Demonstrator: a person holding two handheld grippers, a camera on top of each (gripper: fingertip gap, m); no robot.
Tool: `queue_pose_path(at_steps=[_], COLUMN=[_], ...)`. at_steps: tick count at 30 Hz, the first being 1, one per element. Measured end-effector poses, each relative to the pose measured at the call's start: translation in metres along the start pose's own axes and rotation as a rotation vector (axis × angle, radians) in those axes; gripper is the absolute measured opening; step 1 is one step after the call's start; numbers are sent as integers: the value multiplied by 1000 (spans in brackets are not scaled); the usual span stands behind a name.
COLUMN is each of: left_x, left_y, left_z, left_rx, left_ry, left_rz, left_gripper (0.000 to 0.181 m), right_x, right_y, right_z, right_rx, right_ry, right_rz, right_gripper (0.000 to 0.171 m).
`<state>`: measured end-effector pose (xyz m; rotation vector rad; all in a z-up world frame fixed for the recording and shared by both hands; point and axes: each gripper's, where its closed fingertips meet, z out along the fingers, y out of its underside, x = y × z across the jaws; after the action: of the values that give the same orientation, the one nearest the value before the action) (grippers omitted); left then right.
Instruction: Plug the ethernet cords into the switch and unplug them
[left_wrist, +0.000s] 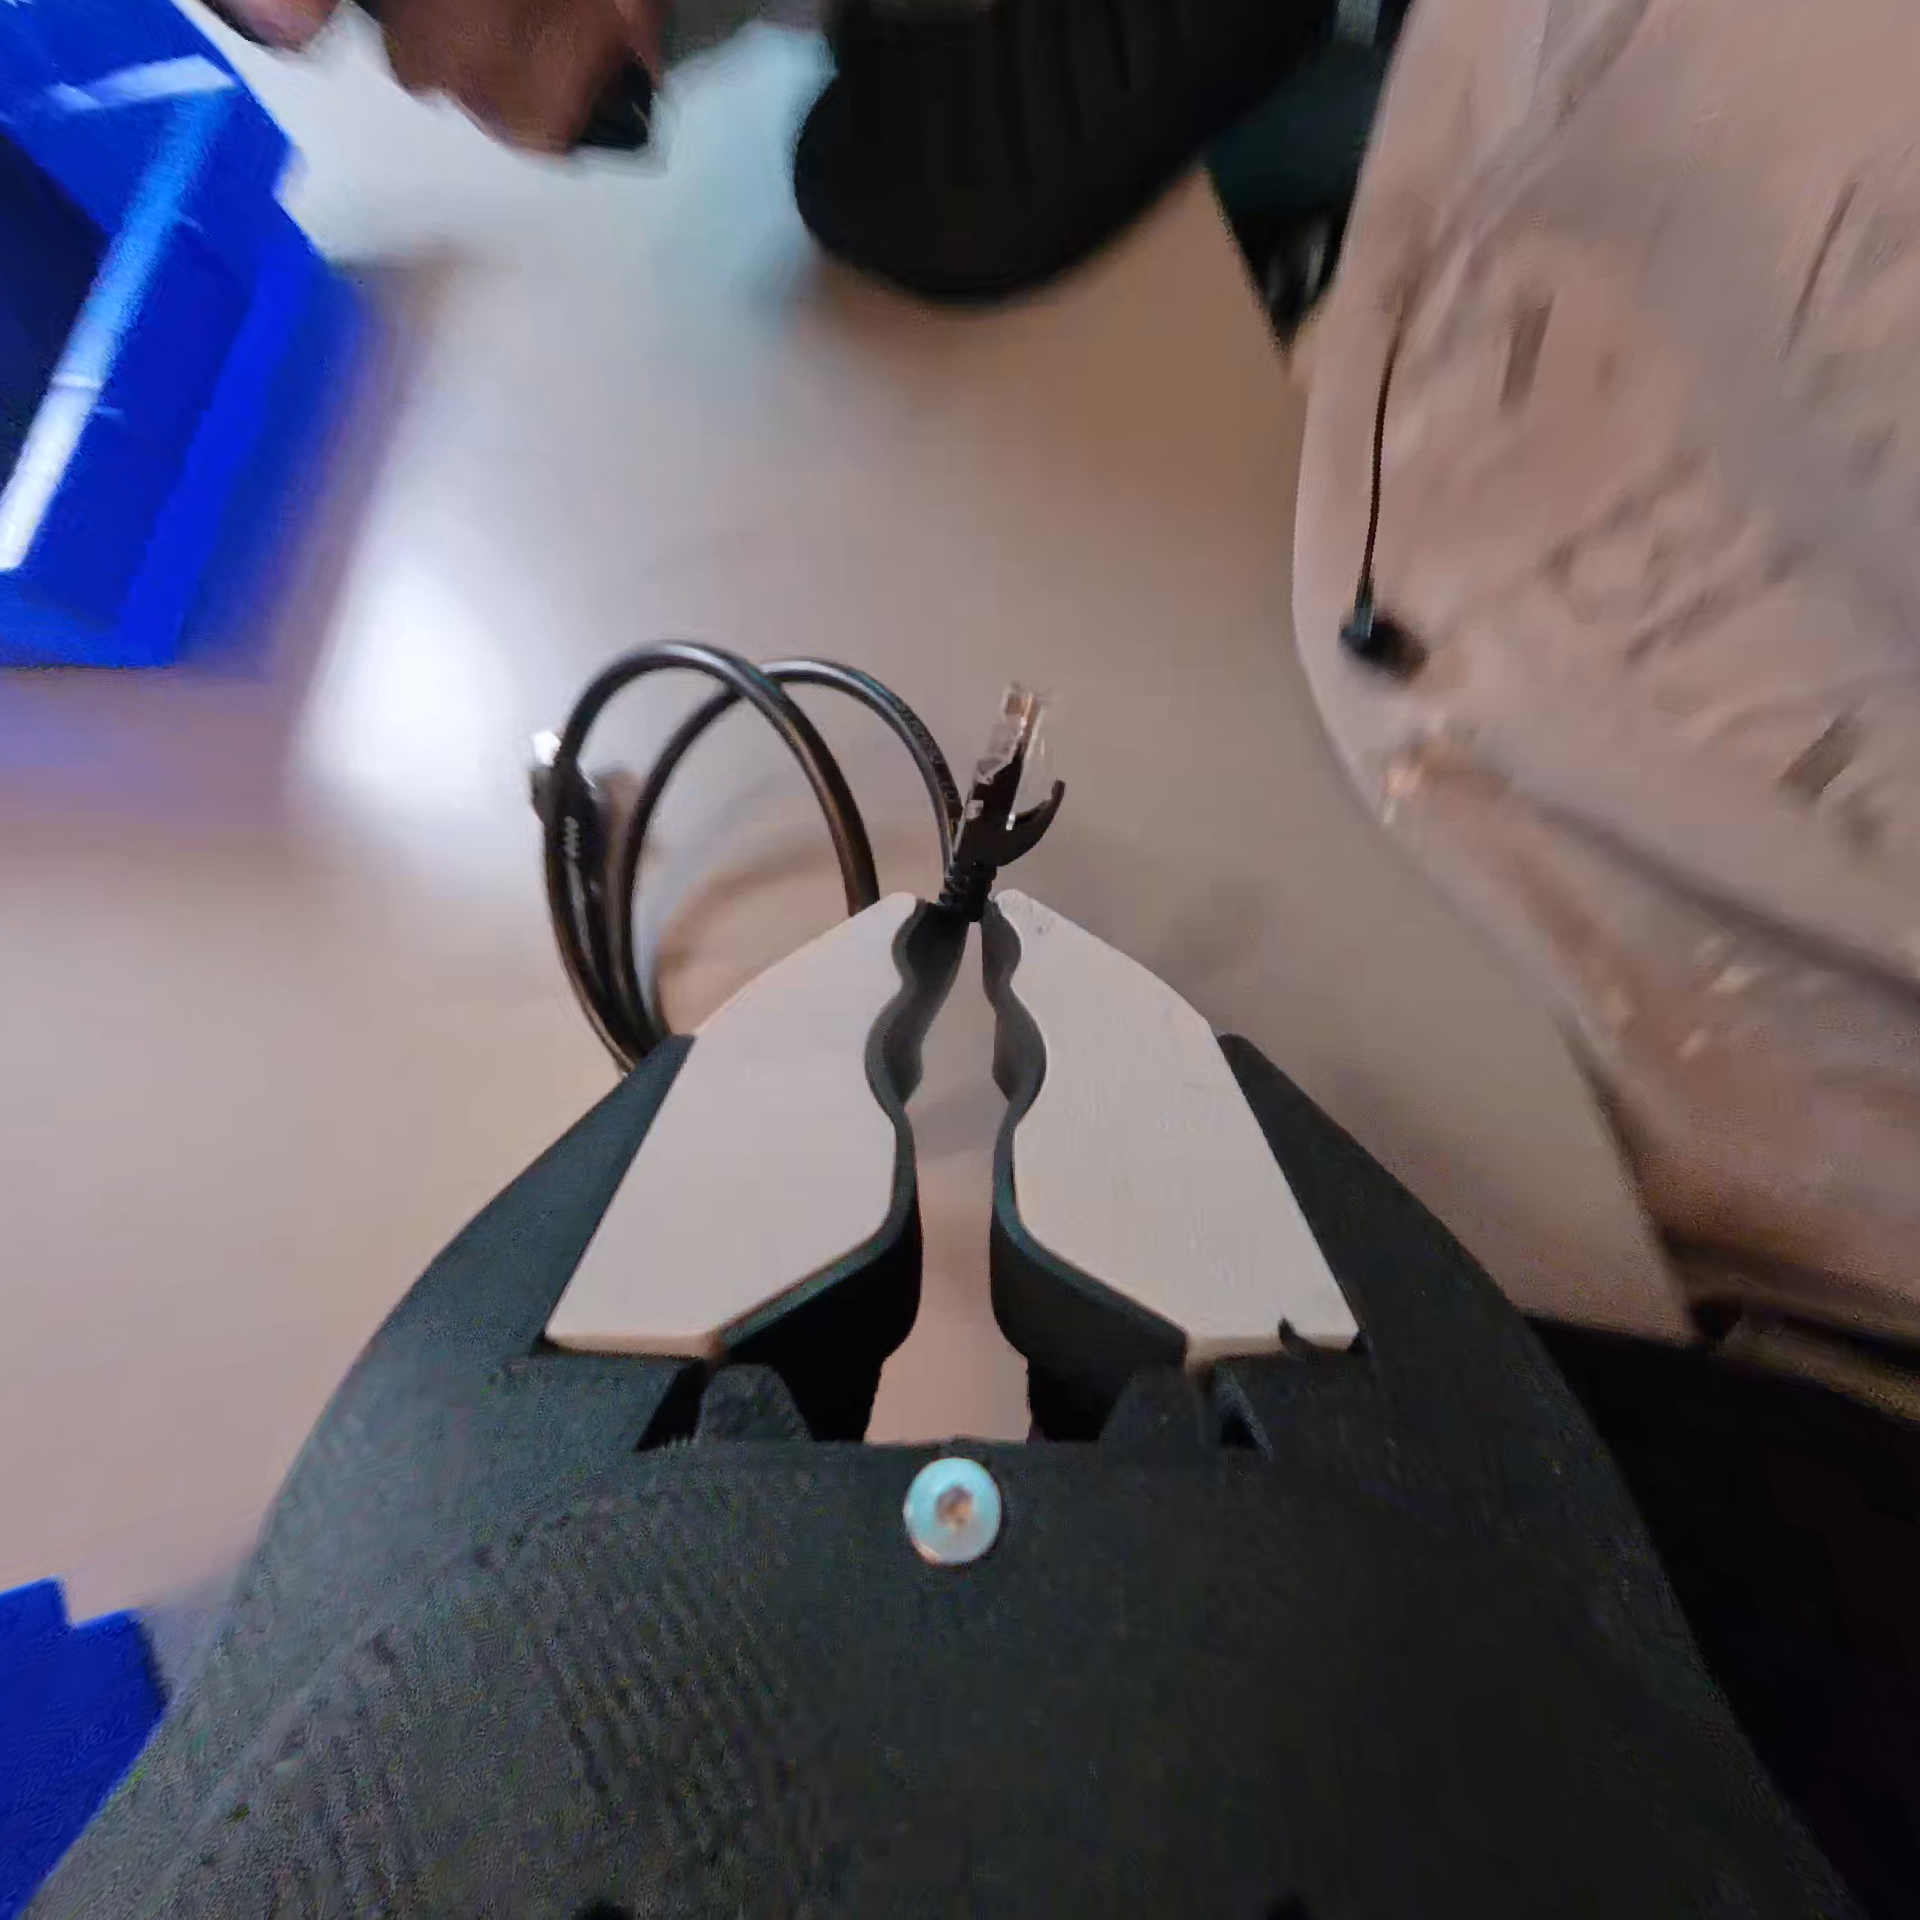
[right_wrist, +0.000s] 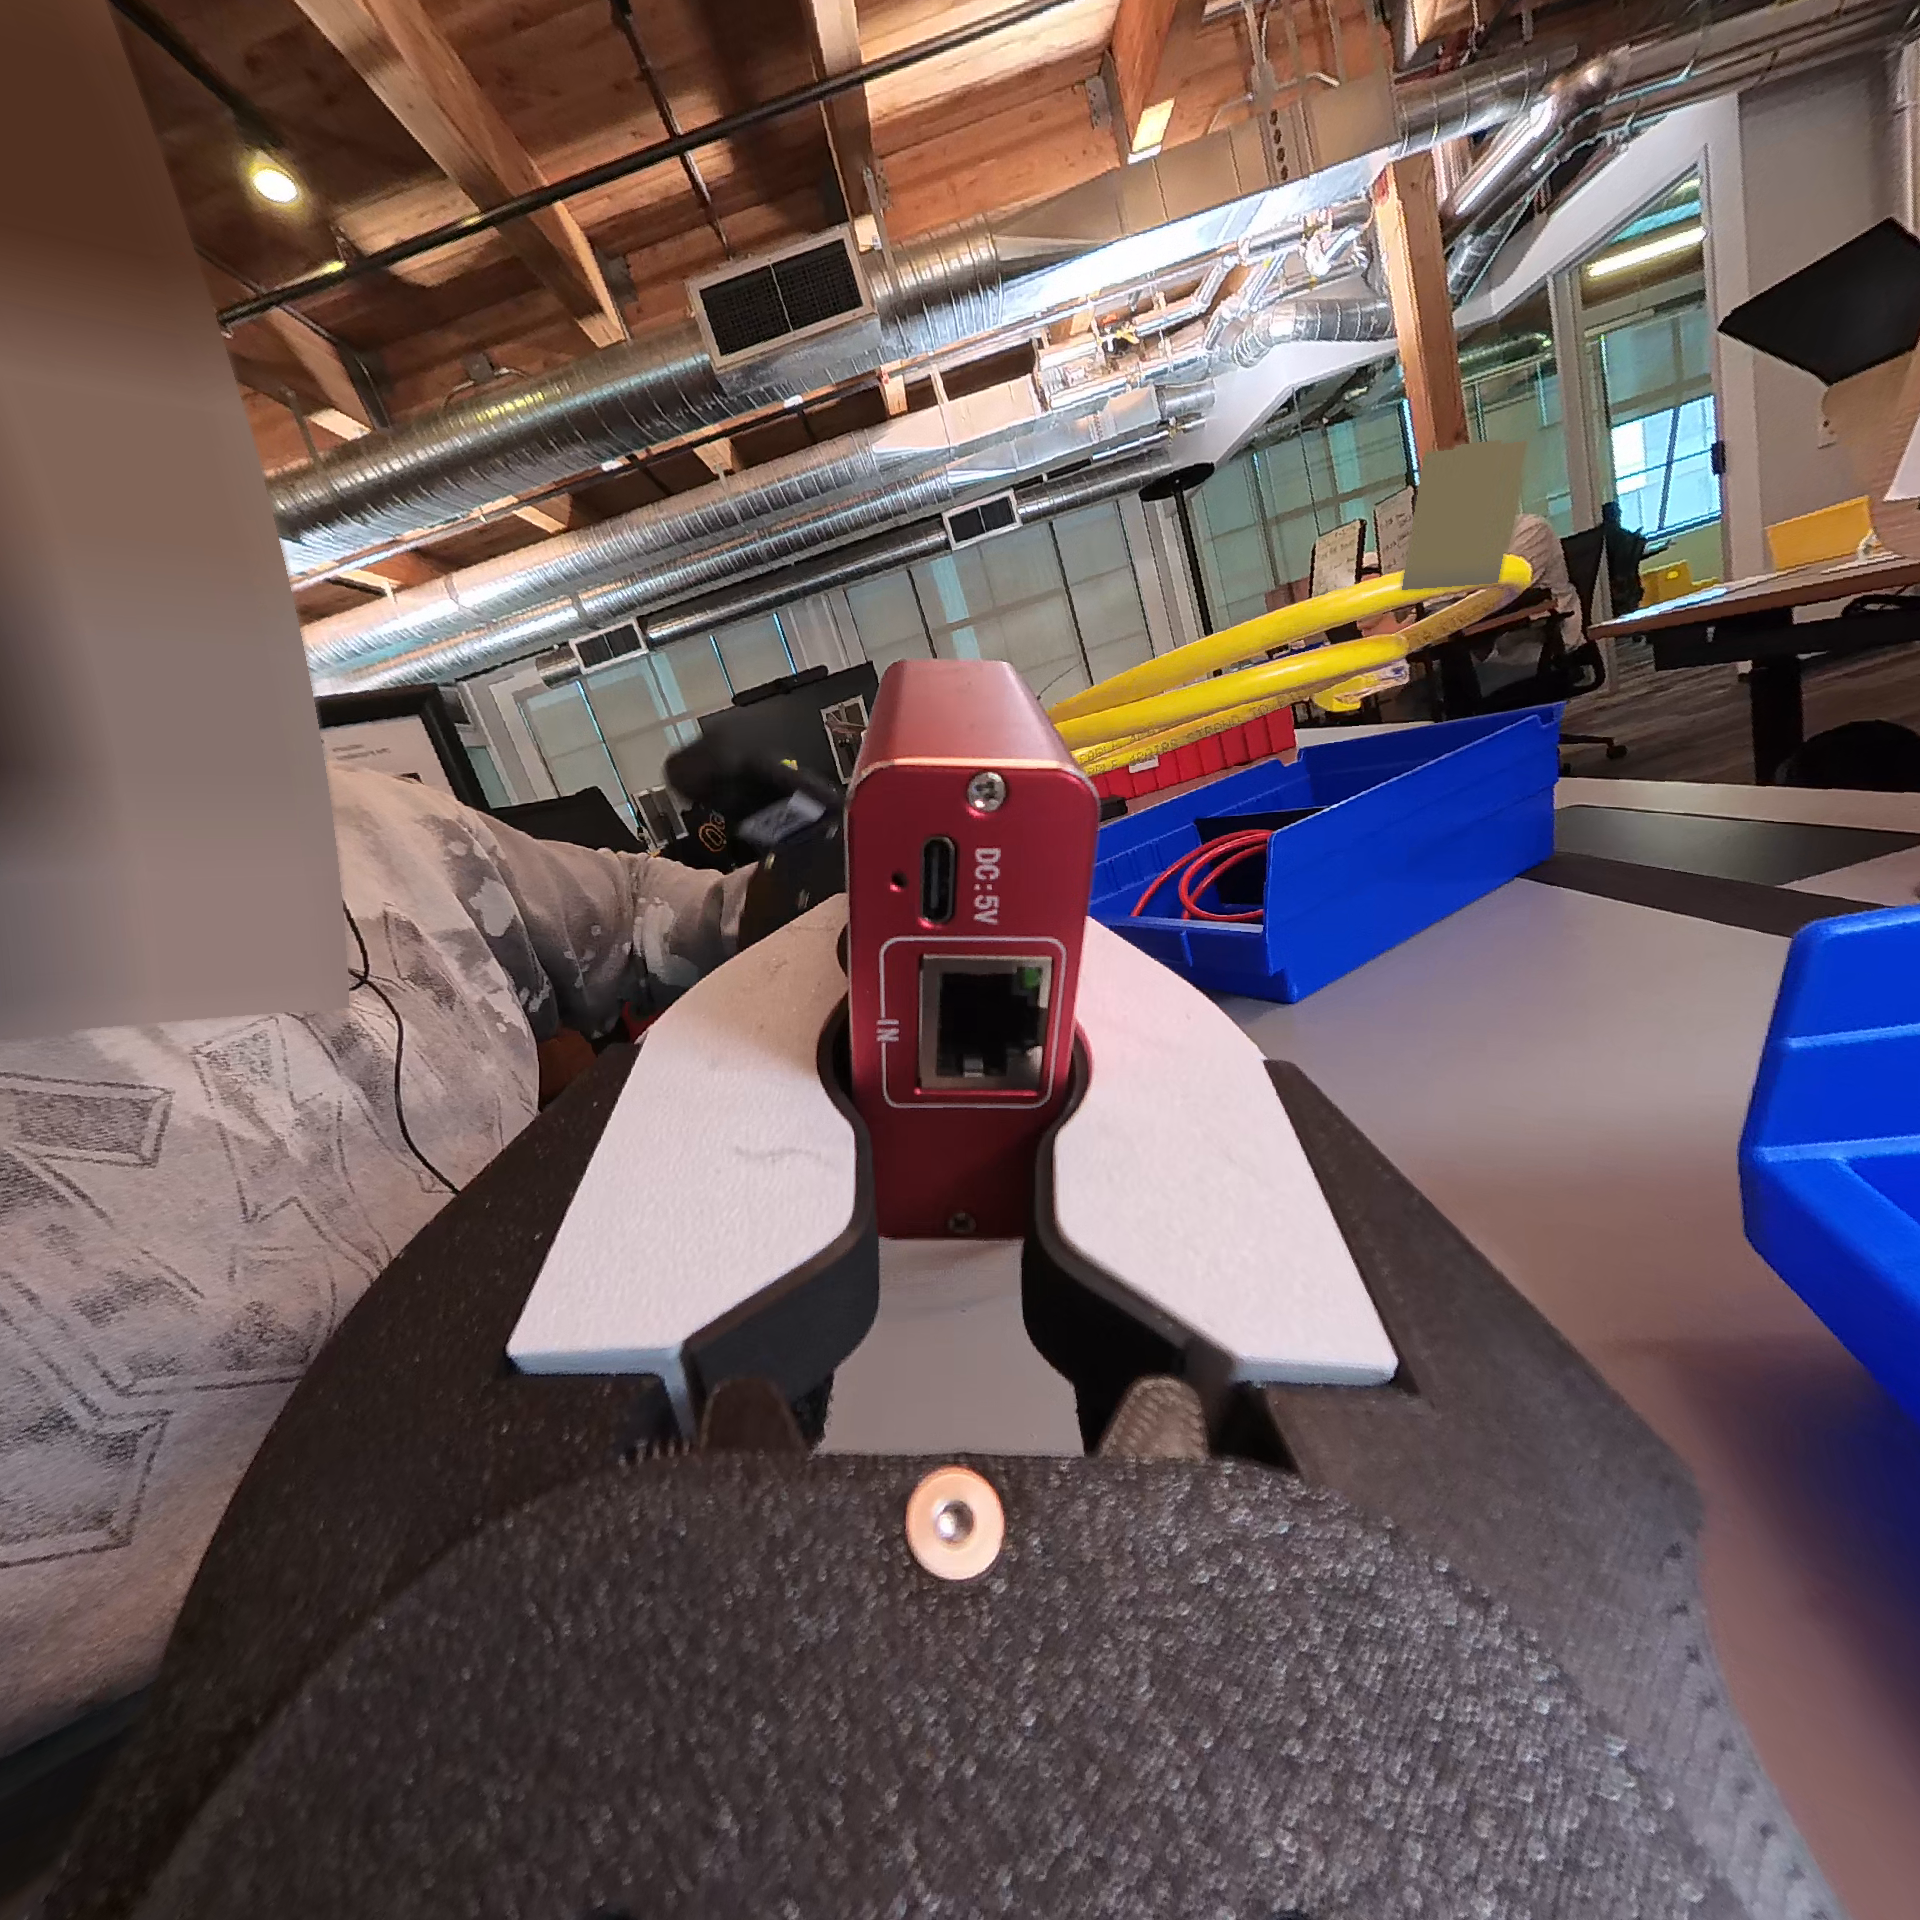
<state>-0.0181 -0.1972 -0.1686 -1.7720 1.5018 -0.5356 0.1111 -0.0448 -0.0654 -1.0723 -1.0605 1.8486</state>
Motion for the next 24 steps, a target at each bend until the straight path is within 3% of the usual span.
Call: queue_pose_path(at_steps=[5, 10, 15, 18, 21, 24], left_x=[-32, -66, -87, -75, -45, -41], left_y=[-43, -57, -65, -77, -100, -80], left_z=[-41, -56, -60, -64, -75, -60], left_rx=[260, 325, 383, 407, 513, 474], left_ry=[-39, -204, -238, -51, 316, 513], left_rz=[-189, -145, -195, -272, -422, -601], left_gripper=[7, 7, 6, 6, 6, 6], right_x=[-1, -2, 0, -1, -1, -3], right_y=[1, -1, 1, 4, 6, 7], right_z=[1, 1, 1, 3, 5, 7], right_rx=[-6, 2, -4, -18, -25, -26], right_ry=[-5, 0, 9, 12, 4, -3], right_rz=[-5, -12, -11, -15, -10, -6], right_gripper=[29, 29, 28, 28, 28, 28])
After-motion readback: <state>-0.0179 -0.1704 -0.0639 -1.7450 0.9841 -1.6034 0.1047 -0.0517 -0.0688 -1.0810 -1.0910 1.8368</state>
